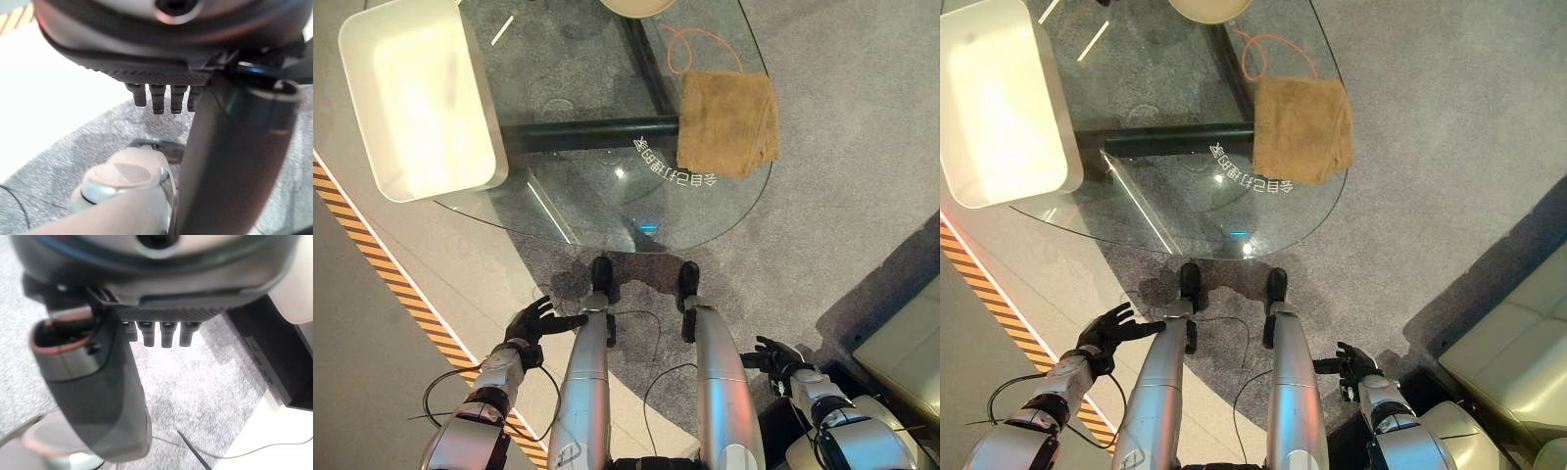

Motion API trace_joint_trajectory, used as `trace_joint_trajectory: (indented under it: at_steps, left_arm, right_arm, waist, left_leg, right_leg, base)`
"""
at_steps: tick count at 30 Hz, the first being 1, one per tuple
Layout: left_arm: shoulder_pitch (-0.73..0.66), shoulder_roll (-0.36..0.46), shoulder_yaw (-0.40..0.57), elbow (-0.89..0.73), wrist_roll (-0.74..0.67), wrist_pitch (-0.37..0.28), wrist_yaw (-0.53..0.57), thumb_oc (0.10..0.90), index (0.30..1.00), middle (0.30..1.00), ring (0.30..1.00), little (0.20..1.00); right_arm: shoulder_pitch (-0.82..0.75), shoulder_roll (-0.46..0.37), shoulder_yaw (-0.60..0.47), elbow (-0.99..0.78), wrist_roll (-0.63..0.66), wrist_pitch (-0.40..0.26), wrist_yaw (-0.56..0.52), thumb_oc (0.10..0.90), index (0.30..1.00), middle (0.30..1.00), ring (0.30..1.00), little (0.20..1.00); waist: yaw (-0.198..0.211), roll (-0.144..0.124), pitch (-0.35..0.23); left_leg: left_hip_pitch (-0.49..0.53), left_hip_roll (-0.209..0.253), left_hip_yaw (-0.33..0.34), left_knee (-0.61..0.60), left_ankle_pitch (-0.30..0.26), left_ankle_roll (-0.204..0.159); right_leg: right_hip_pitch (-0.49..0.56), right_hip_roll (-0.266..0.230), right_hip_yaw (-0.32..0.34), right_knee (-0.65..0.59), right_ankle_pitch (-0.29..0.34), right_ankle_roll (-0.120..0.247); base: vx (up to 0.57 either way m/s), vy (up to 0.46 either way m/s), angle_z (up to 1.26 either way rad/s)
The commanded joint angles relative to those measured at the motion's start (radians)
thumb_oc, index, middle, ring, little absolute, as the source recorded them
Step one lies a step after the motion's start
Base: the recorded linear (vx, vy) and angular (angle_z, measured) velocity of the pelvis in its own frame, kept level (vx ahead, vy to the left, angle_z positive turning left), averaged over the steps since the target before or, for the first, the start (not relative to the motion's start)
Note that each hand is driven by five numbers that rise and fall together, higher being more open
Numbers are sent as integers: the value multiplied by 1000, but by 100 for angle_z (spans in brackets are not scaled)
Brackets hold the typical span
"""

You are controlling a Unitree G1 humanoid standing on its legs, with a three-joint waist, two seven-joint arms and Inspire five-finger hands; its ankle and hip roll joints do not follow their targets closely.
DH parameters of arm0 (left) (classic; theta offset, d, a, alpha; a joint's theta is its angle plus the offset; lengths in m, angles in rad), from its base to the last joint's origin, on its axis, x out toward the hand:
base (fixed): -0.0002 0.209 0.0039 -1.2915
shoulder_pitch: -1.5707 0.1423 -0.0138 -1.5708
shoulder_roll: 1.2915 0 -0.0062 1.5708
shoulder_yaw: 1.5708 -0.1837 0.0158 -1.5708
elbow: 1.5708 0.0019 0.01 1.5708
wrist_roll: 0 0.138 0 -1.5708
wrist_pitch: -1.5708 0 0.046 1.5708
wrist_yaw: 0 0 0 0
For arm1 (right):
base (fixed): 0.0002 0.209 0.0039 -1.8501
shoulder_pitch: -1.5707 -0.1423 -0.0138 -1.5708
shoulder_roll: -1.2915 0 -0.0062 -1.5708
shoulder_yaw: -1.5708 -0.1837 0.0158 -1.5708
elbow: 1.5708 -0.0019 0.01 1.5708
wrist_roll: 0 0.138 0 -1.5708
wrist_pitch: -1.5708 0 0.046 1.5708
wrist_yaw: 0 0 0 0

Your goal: Wipe the table with a cloth and put it in the basket.

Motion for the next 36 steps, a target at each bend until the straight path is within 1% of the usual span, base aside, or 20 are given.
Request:
trace_joint_trajectory:
  at_steps: [1,6,7,9,10,11,13,15,16,17,21,22,25,26,30,33,36]
  left_arm:
    - [101,27,-9,3,-6,-2,11,800,900,900,900,900]
    - [112,33,-13,-10,-26,-4,2,800,900,900,900,900]
    - [112,34,-16,-15,-34,-5,3,800,900,900,900,900]
    - [109,37,-23,-26,-33,2,6,800,900,900,900,900]
    - [109,43,-28,-31,-39,4,7,800,900,900,900,900]
    - [110,44,-30,-31,-38,1,9,800,900,900,900,900]
    - [115,51,-33,-39,-46,-5,14,800,900,900,900,900]
    - [125,66,-29,-46,-56,-13,12,800,900,900,900,900]
    - [126,67,-29,-46,-56,-14,13,800,900,900,900,900]
    - [135,75,-25,-46,-58,-20,9,800,900,900,900,900]
    - [148,87,-27,-59,-70,-24,5,800,900,900,900,900]
    - [152,89,-31,-60,-76,-29,2,800,900,900,900,900]
    - [155,93,-38,-57,-89,-37,-1,800,900,900,900,900]
    - [161,94,-39,-49,-90,-41,-8,800,900,900,900,900]
    - [153,97,-52,-35,-96,-50,-10,800,900,900,900,900]
    - [153,100,-58,-22,-108,-60,-14,800,900,900,900,900]
    - [151,102,-65,-17,-113,-70,-16,800,900,900,900,900]
  right_arm:
    - [120,-44,-3,-25,11,-35,-53,800,900,900,900,900]
    - [104,-60,-25,-61,45,-108,-126,800,900,900,900,900]
    - [90,-71,-37,-75,50,-134,-162,800,900,900,900,900]
    - [68,-93,-54,-103,67,-156,-183,800,900,900,900,900]
    - [56,-110,-66,-125,94,-189,-213,800,900,900,900,900]
    - [51,-114,-72,-132,100,-192,-218,800,900,900,900,900]
    - [36,-140,-90,-185,100,-222,-247,800,900,900,900,900]
    - [21,-183,-113,-265,142,-258,-273,800,900,900,900,900]
    - [21,-187,-115,-272,149,-256,-271,800,900,900,900,900]
    - [10,-213,-126,-327,138,-287,-305,800,900,900,900,900]
    - [-27,-285,-120,-443,93,-287,-359,800,900,900,900,900]
    - [-57,-326,-113,-498,83,-279,-385,800,900,900,900,900]
    - [-94,-364,-106,-550,78,-286,-414,800,900,900,900,900]
    - [-110,-383,-98,-562,67,-287,-427,800,900,900,900,900]
    - [-207,-441,-76,-592,36,-298,-476,800,900,900,900,900]
    - [-296,-488,-37,-619,15,-283,-524,800,900,900,900,900]
    - [-388,-518,5,-636,-5,-270,-559,800,900,900,900,900]
  waist:
    - [6,11,-20]
    - [8,16,-20]
    - [10,16,-20]
    - [12,17,-20]
    - [13,15,-20]
    - [14,15,-20]
    - [15,10,-20]
    - [17,1,-20]
    - [18,0,-20]
    - [18,-6,-20]
    - [20,-12,-20]
    - [20,-15,-20]
    - [21,-17,-20]
    - [24,-16,-20]
    - [32,-16,-20]
    - [37,-13,-20]
    - [45,-12,-20]
  left_leg:
    - [-44,35,-14,127,-45,38]
    - [-58,32,-15,144,-48,38]
    - [-63,30,-15,148,-49,37]
    - [-71,27,-14,158,-52,37]
    - [-80,27,-14,167,-55,36]
    - [-81,27,-14,168,-56,36]
    - [-84,28,-13,169,-59,38]
    - [-85,27,-16,170,-62,39]
    - [-84,27,-16,170,-62,39]
    - [-86,26,-19,174,-65,40]
    - [-91,28,-21,173,-62,41]
    - [-92,29,-22,168,-59,40]
    - [-92,31,-22,160,-53,38]
    - [-73,35,-24,168,-84,33]
    - [-66,35,-24,147,-76,29]
    - [-64,36,-22,135,-72,27]
    - [-60,35,-20,118,-67,24]
  right_leg:
    - [-3,-58,-2,30,36,17]
    - [-15,-67,-9,43,38,19]
    - [-18,-70,-11,44,40,19]
    - [-24,-71,-14,50,39,18]
    - [-30,-72,-14,57,39,18]
    - [-31,-72,-15,57,39,18]
    - [-32,-73,-18,54,41,18]
    - [-29,-73,-25,47,46,17]
    - [-28,-73,-25,46,47,17]
    - [-27,-74,-28,41,54,18]
    - [-26,-82,-36,27,67,22]
    - [-25,-83,-39,20,72,23]
    - [-23,-83,-42,11,76,23]
    - [-6,-82,-39,23,48,31]
    - [3,-84,-49,-1,55,36]
    - [8,-86,-56,-17,56,37]
    - [16,-87,-64,-39,59,38]
  base:
    - [45,-43,1]
    - [27,-6,7]
    - [0,0,0]
    - [0,0,0]
    - [14,-24,5]
    - [11,-32,8]
    - [5,-36,8]
    - [2,-52,3]
    - [2,-61,0]
    - [5,-39,2]
    - [1,-10,0]
    - [0,0,0]
    - [20,-3,0]
    - [60,-5,1]
    - [14,-2,0]
    - [0,0,0]
    - [-16,1,-3]
